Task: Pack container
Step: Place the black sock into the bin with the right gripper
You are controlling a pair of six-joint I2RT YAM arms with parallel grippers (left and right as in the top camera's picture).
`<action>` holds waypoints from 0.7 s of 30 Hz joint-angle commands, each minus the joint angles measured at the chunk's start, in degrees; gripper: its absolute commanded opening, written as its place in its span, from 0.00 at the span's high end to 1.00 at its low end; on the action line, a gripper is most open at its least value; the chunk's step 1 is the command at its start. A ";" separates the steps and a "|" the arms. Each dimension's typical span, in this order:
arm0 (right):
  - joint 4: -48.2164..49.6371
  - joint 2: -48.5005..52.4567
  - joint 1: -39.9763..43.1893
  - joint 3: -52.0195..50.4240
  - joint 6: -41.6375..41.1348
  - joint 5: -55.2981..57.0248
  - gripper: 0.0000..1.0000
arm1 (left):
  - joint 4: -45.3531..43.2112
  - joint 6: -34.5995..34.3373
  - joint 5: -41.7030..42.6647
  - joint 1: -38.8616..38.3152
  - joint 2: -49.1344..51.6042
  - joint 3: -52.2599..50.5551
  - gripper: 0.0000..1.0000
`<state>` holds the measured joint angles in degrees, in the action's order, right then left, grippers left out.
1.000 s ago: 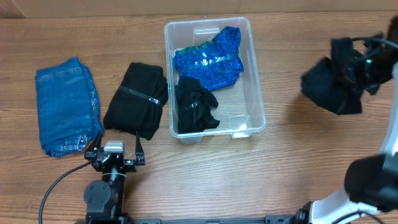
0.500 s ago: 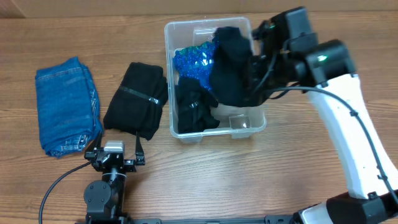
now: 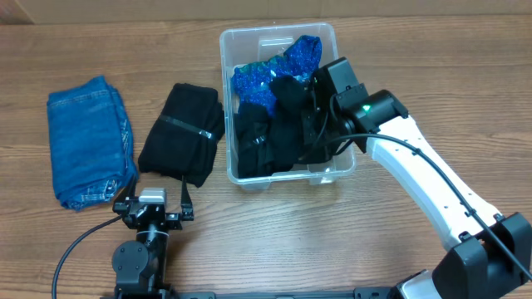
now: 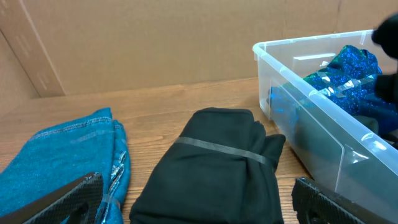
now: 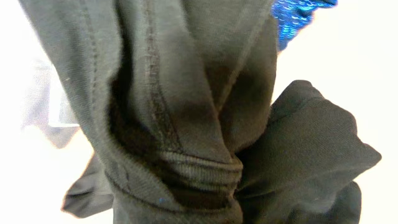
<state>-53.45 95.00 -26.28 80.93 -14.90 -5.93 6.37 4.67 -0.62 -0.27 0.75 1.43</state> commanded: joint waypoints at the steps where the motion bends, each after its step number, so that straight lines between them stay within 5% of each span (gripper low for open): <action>1: 2.49 -0.35 0.09 -1.68 0.50 4.42 0.96 | 0.00 0.50 0.46 0.35 -0.48 -0.20 0.00; 18: -0.13 3.50 0.09 -4.09 1.42 5.97 0.95 | -0.02 0.50 0.46 0.35 -0.48 -0.20 0.00; 20: -0.20 3.50 0.09 -4.09 1.40 6.32 0.71 | -0.02 0.50 0.44 0.35 -0.48 -0.20 0.00; 21: -0.20 3.50 0.09 -4.09 1.40 6.32 0.68 | -0.02 0.50 0.46 0.35 -0.48 -0.20 0.00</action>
<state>-53.65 98.96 -26.28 76.90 -13.89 -0.78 6.37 4.67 -0.62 -0.27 0.75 1.43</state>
